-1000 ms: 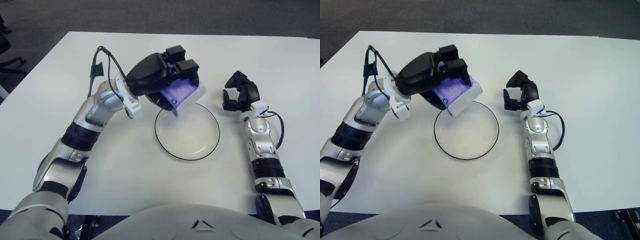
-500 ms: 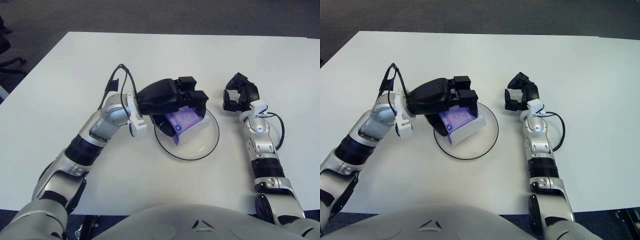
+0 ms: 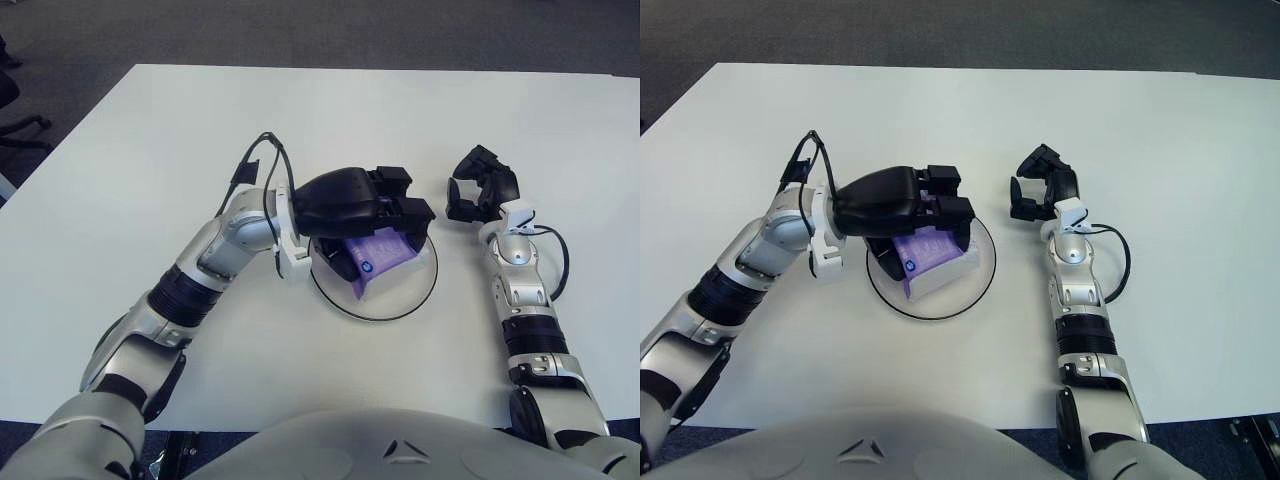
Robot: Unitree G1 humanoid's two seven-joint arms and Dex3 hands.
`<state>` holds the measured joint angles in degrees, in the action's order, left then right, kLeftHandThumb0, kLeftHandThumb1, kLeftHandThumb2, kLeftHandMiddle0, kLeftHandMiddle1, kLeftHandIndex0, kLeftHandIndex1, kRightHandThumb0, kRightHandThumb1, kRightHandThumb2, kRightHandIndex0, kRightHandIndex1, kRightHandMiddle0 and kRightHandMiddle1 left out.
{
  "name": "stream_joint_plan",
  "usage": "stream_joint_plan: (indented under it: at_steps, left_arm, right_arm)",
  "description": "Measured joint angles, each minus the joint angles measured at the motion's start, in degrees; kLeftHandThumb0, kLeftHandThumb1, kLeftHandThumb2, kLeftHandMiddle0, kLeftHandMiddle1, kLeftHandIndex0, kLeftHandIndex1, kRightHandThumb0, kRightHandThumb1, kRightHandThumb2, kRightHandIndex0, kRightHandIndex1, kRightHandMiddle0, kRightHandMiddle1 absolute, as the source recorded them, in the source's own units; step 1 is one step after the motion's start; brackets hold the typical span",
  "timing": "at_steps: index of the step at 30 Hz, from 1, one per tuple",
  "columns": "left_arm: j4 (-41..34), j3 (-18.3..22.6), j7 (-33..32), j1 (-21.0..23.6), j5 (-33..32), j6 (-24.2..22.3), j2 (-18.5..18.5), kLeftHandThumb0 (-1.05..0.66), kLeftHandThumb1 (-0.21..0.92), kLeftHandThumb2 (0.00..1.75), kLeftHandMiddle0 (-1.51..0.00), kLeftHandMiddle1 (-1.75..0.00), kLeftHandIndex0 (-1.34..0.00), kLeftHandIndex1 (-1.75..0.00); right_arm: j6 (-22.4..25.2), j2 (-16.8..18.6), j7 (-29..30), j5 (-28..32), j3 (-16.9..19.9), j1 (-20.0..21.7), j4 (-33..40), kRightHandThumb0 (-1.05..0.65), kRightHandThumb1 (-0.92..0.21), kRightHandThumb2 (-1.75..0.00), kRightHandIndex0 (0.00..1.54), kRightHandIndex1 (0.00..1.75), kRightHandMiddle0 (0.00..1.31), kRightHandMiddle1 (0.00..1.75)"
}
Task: Put the tissue paper into the plate.
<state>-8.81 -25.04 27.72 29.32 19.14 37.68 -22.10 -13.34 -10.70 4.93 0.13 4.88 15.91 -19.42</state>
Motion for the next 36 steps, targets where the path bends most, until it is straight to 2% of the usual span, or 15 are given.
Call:
stream_joint_plan:
  at_steps: [3, 6, 9, 10, 13, 14, 15, 16, 17, 19, 21, 22, 25, 28, 36]
  left_arm:
    - [0.3, 0.1, -1.1, -0.3, 1.4, 1.2, 0.8, -0.01, 0.01, 1.62, -0.86, -1.75, -0.69, -1.57]
    - [0.8, 0.2, -2.3, -0.5, 3.1, 2.1, 1.4, -0.01, 0.06, 1.55, -0.82, -1.75, -0.68, -1.53]
    - [1.8, 0.5, -3.9, -0.5, 5.1, 3.4, 1.8, -0.01, 0.31, 1.31, -0.54, -1.75, -0.49, -1.69]
    - [2.1, 0.6, -4.3, -0.5, 5.5, 3.8, 1.9, -0.01, 0.35, 1.27, -0.51, -1.75, -0.47, -1.70]
    - [3.4, 0.9, -5.7, -0.5, 6.8, 5.6, 1.9, -0.01, 0.55, 1.03, -0.34, -1.75, -0.32, -1.73]
    - [3.9, 1.0, -6.1, -0.5, 7.1, 6.2, 1.9, -0.13, 0.68, 0.85, -0.34, -1.75, -0.28, -1.73]
    - [4.3, 1.1, -6.6, -0.5, 7.5, 6.8, 1.9, -0.18, 0.73, 0.78, -0.33, -1.75, -0.26, -1.74]
    - [4.7, 1.3, -7.1, -0.5, 8.0, 7.4, 1.9, -0.40, 0.80, 0.69, -0.30, -1.69, -0.17, -1.63]
    - [5.1, 1.5, -7.6, -0.5, 8.6, 7.9, 1.9, -0.54, 0.84, 0.63, -0.28, -1.66, -0.12, -1.55]
    - [5.7, 1.7, -8.3, -0.5, 9.2, 8.7, 1.9, -0.69, 0.88, 0.61, -0.25, -1.53, -0.06, -1.42]
    - [6.2, 1.8, -8.7, -0.5, 9.4, 9.3, 1.9, -0.81, 0.90, 0.65, -0.21, -1.30, -0.02, -1.28]
    - [6.5, 1.9, -8.8, -0.5, 9.4, 9.4, 1.9, -0.83, 0.91, 0.65, -0.21, -1.27, -0.02, -1.25]
    - [6.8, 1.8, -8.8, -0.5, 9.3, 9.6, 1.8, -0.89, 0.92, 0.73, -0.18, -0.97, -0.01, -1.10]
    - [6.8, 1.8, -8.6, -0.5, 8.9, 9.5, 1.5, -0.92, 0.92, 0.81, -0.15, -0.79, 0.00, -0.95]
    - [5.7, 1.7, -5.2, -0.5, 6.6, 6.1, 0.4, -0.99, 0.92, 0.95, -0.10, -0.56, 0.00, -0.70]
  right_arm:
    - [-0.3, 0.1, 0.1, -0.2, 0.0, 0.5, -0.8, -0.49, -0.30, -1.34, 1.26, 1.75, 0.63, 1.75]
    - [-0.9, 0.1, 0.2, -0.6, -0.1, 0.8, -1.3, -0.49, -0.29, -1.35, 1.27, 1.75, 0.64, 1.75]
    - [-2.0, 0.1, 0.3, -1.1, -0.3, 1.1, -1.9, -0.49, -0.29, -1.35, 1.27, 1.75, 0.64, 1.75]
    - [-2.2, 0.1, 0.3, -1.2, -0.3, 1.1, -2.1, -0.49, -0.29, -1.35, 1.27, 1.75, 0.64, 1.75]
    - [-3.0, 0.1, 0.1, -1.3, -0.3, 1.3, -2.4, -0.49, -0.30, -1.33, 1.27, 1.75, 0.62, 1.75]
    - [-3.2, 0.1, 0.0, -1.3, -0.3, 1.3, -2.4, -0.49, -0.31, -1.33, 1.27, 1.75, 0.62, 1.75]
    - [-3.4, 0.1, -0.2, -1.3, -0.4, 1.3, -2.4, -0.48, -0.31, -1.33, 1.27, 1.75, 0.62, 1.75]
    - [-3.5, 0.1, -0.5, -1.2, -0.4, 1.3, -2.4, -0.48, -0.31, -1.32, 1.27, 1.75, 0.62, 1.75]
    - [-3.6, 0.1, -0.8, -1.2, -0.4, 1.3, -2.4, -0.48, -0.31, -1.32, 1.27, 1.75, 0.62, 1.75]
    - [-3.6, 0.1, -1.3, -1.2, -0.3, 1.3, -2.4, -0.49, -0.30, -1.33, 1.26, 1.75, 0.63, 1.75]
    - [-3.6, 0.1, -1.7, -1.2, -0.4, 1.3, -2.4, -0.49, -0.29, -1.35, 1.26, 1.75, 0.64, 1.75]
    - [-3.6, 0.1, -1.8, -1.2, -0.4, 1.3, -2.4, -0.49, -0.28, -1.35, 1.26, 1.75, 0.64, 1.75]
    - [-3.6, 0.1, -1.9, -1.3, -0.4, 1.3, -2.3, -0.50, -0.27, -1.37, 1.26, 1.75, 0.65, 1.75]
    - [-3.5, 0.0, -1.5, -2.2, -0.6, 1.3, -2.1, -0.50, -0.25, -1.39, 1.27, 1.75, 0.66, 1.75]
    - [-3.3, -1.4, 5.3, -12.7, -4.3, 0.5, 0.2, -0.50, -0.27, -1.38, 1.24, 1.75, 0.66, 1.75]
